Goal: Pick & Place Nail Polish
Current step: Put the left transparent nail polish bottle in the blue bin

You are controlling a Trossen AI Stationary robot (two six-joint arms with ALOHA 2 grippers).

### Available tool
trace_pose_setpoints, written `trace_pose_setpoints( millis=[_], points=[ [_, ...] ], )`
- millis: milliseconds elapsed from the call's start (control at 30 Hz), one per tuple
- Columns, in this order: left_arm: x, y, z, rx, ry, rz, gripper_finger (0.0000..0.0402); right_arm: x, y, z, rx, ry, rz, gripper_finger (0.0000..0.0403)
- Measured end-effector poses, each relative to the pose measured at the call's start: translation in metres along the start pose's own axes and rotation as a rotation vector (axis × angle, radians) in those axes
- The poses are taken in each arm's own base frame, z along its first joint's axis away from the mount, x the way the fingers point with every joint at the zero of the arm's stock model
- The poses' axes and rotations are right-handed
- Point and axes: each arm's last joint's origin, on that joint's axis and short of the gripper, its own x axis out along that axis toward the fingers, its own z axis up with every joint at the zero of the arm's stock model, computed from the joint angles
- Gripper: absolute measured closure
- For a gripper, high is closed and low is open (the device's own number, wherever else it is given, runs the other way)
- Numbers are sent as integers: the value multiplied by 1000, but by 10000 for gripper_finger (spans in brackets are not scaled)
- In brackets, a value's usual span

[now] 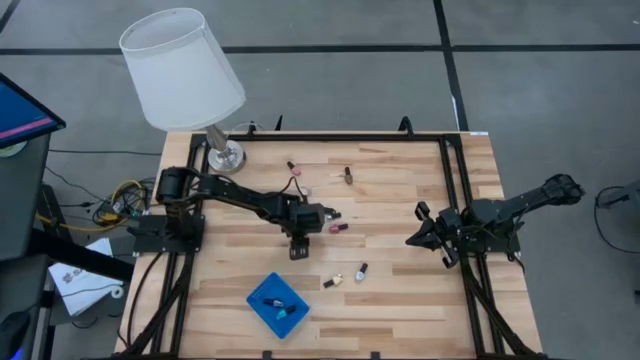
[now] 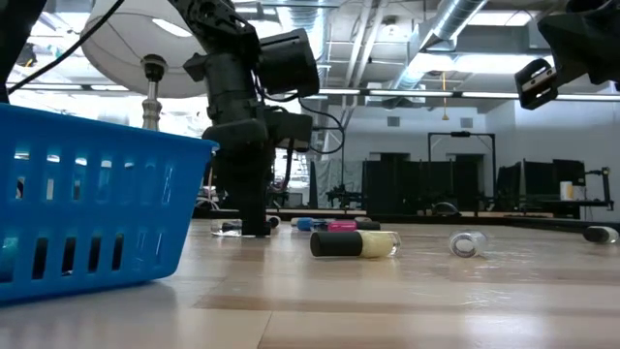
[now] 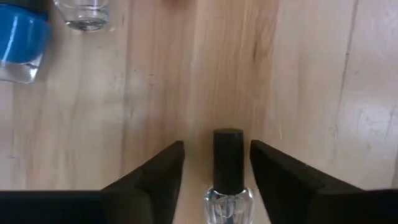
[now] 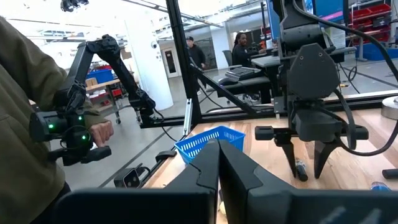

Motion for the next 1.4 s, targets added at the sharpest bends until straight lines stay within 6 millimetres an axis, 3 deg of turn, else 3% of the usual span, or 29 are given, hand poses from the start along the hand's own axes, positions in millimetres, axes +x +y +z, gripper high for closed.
trace_pose_setpoints(
  millis=[233, 533, 633, 800, 933, 1100, 1267, 1400],
  points=[
    [1, 1, -1, 5, 5, 23, 352, 0, 0, 0, 0, 0, 0, 403],
    [-8, 2, -2, -48, -6, 18, 358, 0, 0, 0, 0, 0, 0, 403],
    [-32, 0, -2, -75, -48, 12, 358, 0, 0, 0, 0, 2, 0, 403],
    [-95, -10, -4, -144, -218, -19, 358, 0, 0, 0, 0, 1, 0, 403],
    [-145, -35, -16, -190, -375, -56, 358, 0, 0, 0, 0, 1, 0, 403],
    [-178, -85, -41, -94, -445, -178, 358, 0, 0, 0, 0, 1, 0, 403],
    [-174, -135, -66, -16, -408, -214, 358, 0, 0, 0, 0, 1, 0, 403],
    [-144, -158, -72, 13, -312, -173, 358, 0, 0, 0, 0, 1, 0, 403]
  ],
)
